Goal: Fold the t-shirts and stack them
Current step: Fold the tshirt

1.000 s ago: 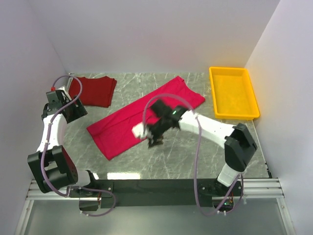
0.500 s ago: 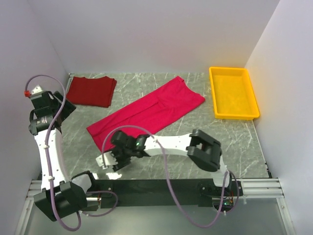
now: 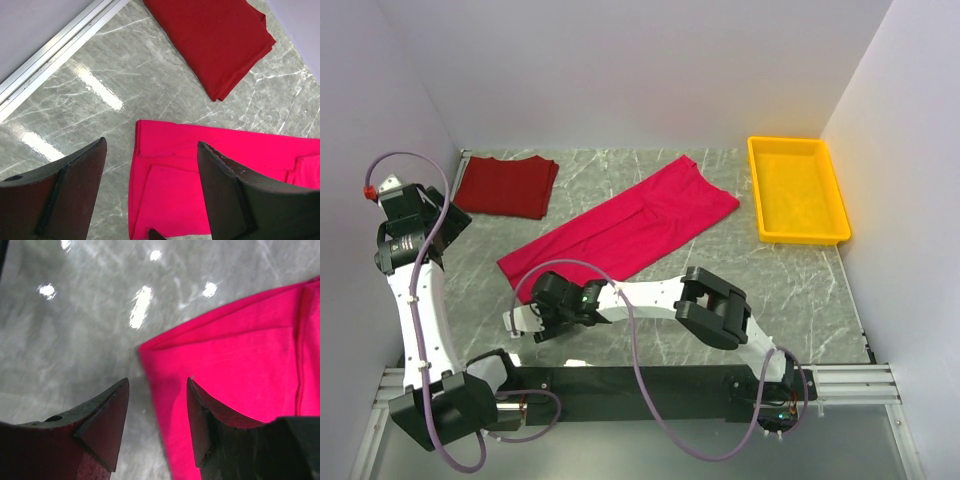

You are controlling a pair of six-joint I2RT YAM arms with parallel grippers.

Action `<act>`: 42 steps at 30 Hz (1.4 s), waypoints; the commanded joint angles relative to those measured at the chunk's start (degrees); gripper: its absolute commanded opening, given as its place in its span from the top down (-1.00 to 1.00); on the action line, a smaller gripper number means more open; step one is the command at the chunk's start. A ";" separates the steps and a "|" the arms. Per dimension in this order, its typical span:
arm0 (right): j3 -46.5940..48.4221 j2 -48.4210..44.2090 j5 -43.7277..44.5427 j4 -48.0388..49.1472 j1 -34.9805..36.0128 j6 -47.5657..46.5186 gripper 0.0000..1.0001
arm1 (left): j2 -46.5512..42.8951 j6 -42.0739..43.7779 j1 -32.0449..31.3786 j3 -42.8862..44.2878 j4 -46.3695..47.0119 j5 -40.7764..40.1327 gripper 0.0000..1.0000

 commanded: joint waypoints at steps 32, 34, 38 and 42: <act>-24.18 -20.79 -15.39 -10.61 -0.92 -13.20 0.94 | 0.88 0.01 0.24 0.54 0.05 8.91 -0.58; -26.13 -23.18 -17.75 -11.94 -0.57 -12.59 0.94 | 0.61 0.01 0.24 -1.48 0.49 12.33 -0.58; -30.08 -28.27 -20.23 -15.45 1.18 -10.04 0.94 | 0.70 -0.08 0.24 -4.73 1.45 18.65 -0.57; -35.36 -32.76 -20.93 -18.09 1.89 -10.74 0.93 | 1.40 -0.87 0.24 -7.46 2.59 24.03 -0.57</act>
